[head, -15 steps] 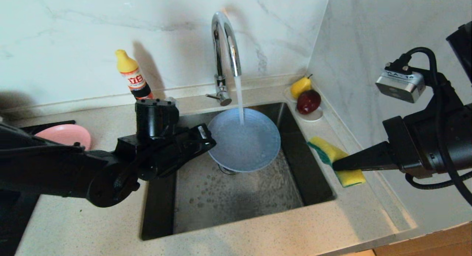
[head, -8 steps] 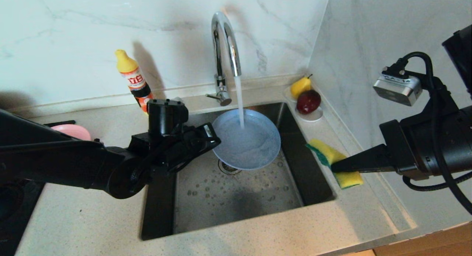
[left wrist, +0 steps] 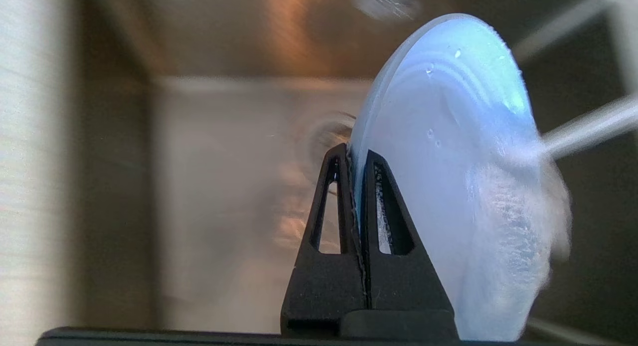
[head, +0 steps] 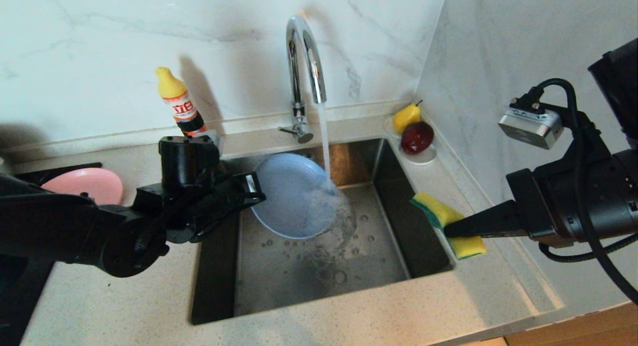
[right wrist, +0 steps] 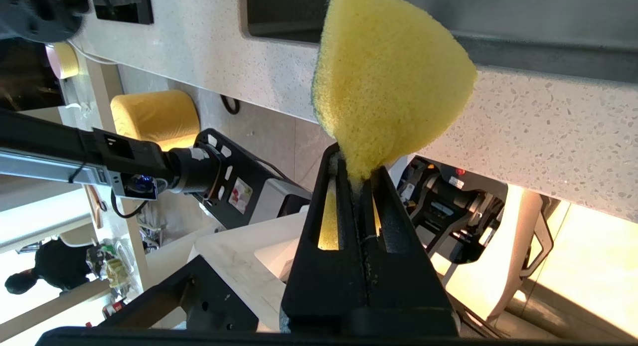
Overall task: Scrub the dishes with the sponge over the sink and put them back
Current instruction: Rinse the plate
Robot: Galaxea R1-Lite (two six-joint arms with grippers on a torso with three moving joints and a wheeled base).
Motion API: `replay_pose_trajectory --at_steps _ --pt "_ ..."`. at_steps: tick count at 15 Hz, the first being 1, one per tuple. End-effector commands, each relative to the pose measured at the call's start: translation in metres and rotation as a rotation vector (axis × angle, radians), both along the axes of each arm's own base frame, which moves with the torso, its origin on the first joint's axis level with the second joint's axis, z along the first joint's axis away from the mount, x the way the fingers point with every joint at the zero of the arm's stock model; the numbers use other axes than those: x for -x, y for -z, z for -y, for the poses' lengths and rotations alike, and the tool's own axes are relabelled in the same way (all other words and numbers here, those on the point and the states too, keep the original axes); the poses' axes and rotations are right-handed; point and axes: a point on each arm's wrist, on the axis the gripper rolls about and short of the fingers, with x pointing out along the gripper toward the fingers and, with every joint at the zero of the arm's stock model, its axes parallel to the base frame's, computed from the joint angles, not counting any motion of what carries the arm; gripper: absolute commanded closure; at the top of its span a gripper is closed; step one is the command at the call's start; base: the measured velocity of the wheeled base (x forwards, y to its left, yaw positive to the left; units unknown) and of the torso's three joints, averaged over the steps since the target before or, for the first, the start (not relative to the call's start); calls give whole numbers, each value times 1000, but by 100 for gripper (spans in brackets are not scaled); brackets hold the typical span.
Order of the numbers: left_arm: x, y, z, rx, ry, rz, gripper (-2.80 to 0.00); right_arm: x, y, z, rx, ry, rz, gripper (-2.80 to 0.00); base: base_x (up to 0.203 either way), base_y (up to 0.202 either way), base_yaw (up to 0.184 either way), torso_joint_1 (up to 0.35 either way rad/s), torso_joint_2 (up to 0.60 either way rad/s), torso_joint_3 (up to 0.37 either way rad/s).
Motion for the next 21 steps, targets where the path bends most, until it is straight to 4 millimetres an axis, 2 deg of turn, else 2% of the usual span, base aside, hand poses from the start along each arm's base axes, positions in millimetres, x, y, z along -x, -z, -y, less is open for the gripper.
replay_pose_trajectory --at_steps 1,6,9,14,21 --pt "9 -13 -23 -77 -44 81 0 -2 3 -1 6 -1 -16 0 0 0 0 0 0 0" --pt "20 -21 -65 -259 -147 284 0 -4 5 -3 10 0 -24 0 0 0 0 0 0 0" --pt "27 -33 -82 -342 -205 386 0 -6 7 -4 15 1 -31 0 0 0 0 0 0 0" --pt "38 -45 -86 -402 -225 455 0 -8 9 -6 20 0 -39 0 0 0 0 0 0 0" --pt "42 -54 -89 -453 -224 490 0 -8 11 -6 25 -2 -47 0 0 0 0 0 0 0"
